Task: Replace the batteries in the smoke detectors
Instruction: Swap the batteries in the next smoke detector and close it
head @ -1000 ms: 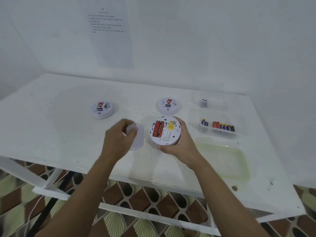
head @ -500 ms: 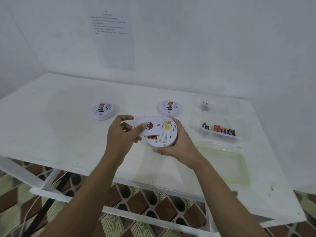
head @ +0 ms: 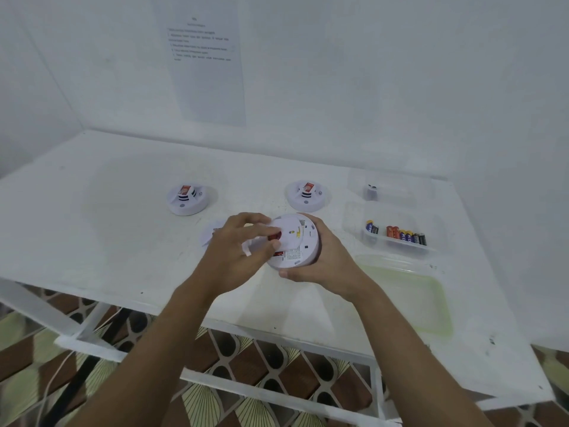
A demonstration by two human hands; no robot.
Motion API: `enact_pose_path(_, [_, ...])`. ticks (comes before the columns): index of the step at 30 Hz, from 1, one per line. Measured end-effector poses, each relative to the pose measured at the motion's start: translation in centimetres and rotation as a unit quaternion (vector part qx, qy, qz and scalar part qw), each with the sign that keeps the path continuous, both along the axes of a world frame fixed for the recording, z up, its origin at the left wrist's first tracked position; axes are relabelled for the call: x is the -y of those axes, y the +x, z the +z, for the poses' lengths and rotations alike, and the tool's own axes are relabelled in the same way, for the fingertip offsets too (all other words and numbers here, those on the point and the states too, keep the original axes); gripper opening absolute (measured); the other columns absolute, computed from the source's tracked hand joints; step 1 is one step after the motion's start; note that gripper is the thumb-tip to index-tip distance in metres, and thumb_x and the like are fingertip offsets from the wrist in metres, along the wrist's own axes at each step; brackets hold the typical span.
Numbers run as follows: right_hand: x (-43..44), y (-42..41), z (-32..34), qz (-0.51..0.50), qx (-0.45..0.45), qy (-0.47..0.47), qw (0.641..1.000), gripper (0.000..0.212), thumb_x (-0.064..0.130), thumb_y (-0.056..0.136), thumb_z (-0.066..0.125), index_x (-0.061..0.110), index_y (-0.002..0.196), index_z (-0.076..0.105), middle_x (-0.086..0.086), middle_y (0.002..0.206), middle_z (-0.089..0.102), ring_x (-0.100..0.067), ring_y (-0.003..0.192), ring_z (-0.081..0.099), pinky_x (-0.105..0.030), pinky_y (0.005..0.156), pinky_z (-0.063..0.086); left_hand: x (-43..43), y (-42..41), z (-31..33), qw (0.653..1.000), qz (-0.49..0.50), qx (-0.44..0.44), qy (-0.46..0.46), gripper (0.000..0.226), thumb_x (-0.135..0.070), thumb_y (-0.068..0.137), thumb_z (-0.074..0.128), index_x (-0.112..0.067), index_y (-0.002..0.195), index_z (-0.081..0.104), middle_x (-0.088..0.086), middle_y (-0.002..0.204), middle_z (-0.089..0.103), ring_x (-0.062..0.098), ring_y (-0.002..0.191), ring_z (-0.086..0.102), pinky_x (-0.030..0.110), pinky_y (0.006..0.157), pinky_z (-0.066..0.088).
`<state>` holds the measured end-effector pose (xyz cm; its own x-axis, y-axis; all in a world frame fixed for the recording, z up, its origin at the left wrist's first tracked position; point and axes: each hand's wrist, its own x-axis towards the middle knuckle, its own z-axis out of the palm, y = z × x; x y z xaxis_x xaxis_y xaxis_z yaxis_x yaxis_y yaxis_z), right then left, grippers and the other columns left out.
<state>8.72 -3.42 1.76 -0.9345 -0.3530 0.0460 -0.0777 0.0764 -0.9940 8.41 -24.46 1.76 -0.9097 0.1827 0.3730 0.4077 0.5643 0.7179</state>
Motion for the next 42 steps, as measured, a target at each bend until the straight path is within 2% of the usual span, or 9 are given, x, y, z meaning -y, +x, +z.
enact_pose_path(5, [-0.6,-0.1,0.0,0.012,-0.004,0.021,1.000,0.089,-0.007,0.067,0.088,0.022,0.140,0.047,0.006,0.129,0.061,-0.012,0.117,0.061,-0.029,0.075,0.059,1.0,0.0,0.4,0.997,-0.059,0.015,-0.052,0.051,-0.059,0.067,0.069,-0.042,0.115,0.065,-0.018,0.128,0.054,0.004,0.120,0.047,0.018,0.085,0.045])
enact_pose_path(8, [-0.8,-0.1,0.0,0.023,0.000,0.032,0.999,0.090,-0.008,0.066,0.088,0.023,0.139,0.046,0.006,0.127,0.061,-0.008,0.113,0.061,-0.027,0.074,0.058,1.0,-0.2,1.1,0.995,-0.055,0.020,-0.075,0.051,-0.059,0.065,0.065,-0.043,0.113,0.063,-0.020,0.118,0.057,0.003,0.110,0.051,0.021,0.082,0.044])
enact_pose_path(13, [-0.6,-0.2,0.1,0.032,-0.009,0.049,0.998,0.092,-0.007,0.066,0.088,0.022,0.141,0.044,0.005,0.128,0.060,-0.004,0.112,0.061,-0.024,0.076,0.057,1.1,-0.8,1.6,0.992,-0.046,0.023,-0.113,0.076,-0.068,0.059,0.066,-0.033,0.126,0.058,-0.017,0.109,0.055,0.008,0.097,0.055,0.023,0.076,0.052])
enact_pose_path(18, [-0.5,-0.4,0.2,0.039,-0.012,0.054,0.998,0.092,-0.005,0.066,0.089,0.023,0.141,0.044,0.005,0.130,0.059,-0.006,0.113,0.060,-0.026,0.077,0.058,0.5,-0.6,1.8,0.996,-0.049,0.019,-0.076,0.067,-0.056,0.062,0.075,-0.035,0.123,0.058,-0.016,0.111,0.055,0.005,0.099,0.054,0.012,0.071,0.044])
enact_pose_path(23, [-0.3,-0.4,0.4,0.050,-0.008,0.049,0.998,0.093,-0.006,0.065,0.089,0.026,0.141,0.045,0.006,0.129,0.059,-0.012,0.116,0.060,-0.031,0.077,0.060,-0.1,-0.4,1.4,0.996,-0.057,0.038,-0.064,0.063,-0.060,0.062,0.072,-0.048,0.120,0.051,-0.021,0.114,0.052,0.000,0.107,0.050,0.017,0.081,0.045])
enact_pose_path(29, [-0.5,-0.1,0.7,0.052,-0.014,0.048,0.997,0.092,-0.005,0.064,0.089,0.027,0.139,0.047,0.007,0.128,0.059,-0.015,0.117,0.059,-0.032,0.076,0.061,0.1,-0.4,1.2,0.995,-0.056,0.061,-0.061,0.061,-0.053,0.067,0.082,-0.046,0.122,0.058,-0.023,0.113,0.051,-0.001,0.109,0.048,0.015,0.083,0.040])
enact_pose_path(34, [-0.9,0.0,1.3,0.050,-0.022,0.046,0.997,0.090,-0.006,0.063,0.090,0.028,0.136,0.050,0.010,0.123,0.062,-0.012,0.113,0.061,-0.026,0.070,0.058,0.0,0.0,1.8,0.988,-0.085,0.070,-0.110,0.058,-0.050,0.079,0.073,-0.056,0.129,0.045,-0.031,0.120,0.038,-0.002,0.113,0.034,0.013,0.088,0.029])
enact_pose_path(38, [-1.2,-0.1,1.3,0.060,-0.008,0.043,0.997,0.090,-0.006,0.062,0.091,0.027,0.136,0.052,0.010,0.123,0.063,-0.014,0.114,0.061,-0.030,0.071,0.059,0.3,0.2,2.4,0.974,-0.106,0.082,-0.183,0.059,-0.051,0.087,0.062,-0.052,0.140,0.037,-0.027,0.131,0.032,0.002,0.121,0.026,0.025,0.093,0.022])
enact_pose_path(42, [-1.3,-0.2,0.8,0.071,0.019,0.010,0.997,0.085,-0.006,0.066,0.088,0.022,0.137,0.052,0.002,0.128,0.064,-0.020,0.118,0.062,-0.035,0.083,0.059,0.8,0.5,2.1,0.979,-0.109,0.055,-0.160,0.050,-0.054,0.090,0.055,-0.051,0.138,0.040,-0.026,0.136,0.039,0.004,0.126,0.031,0.025,0.098,0.029])
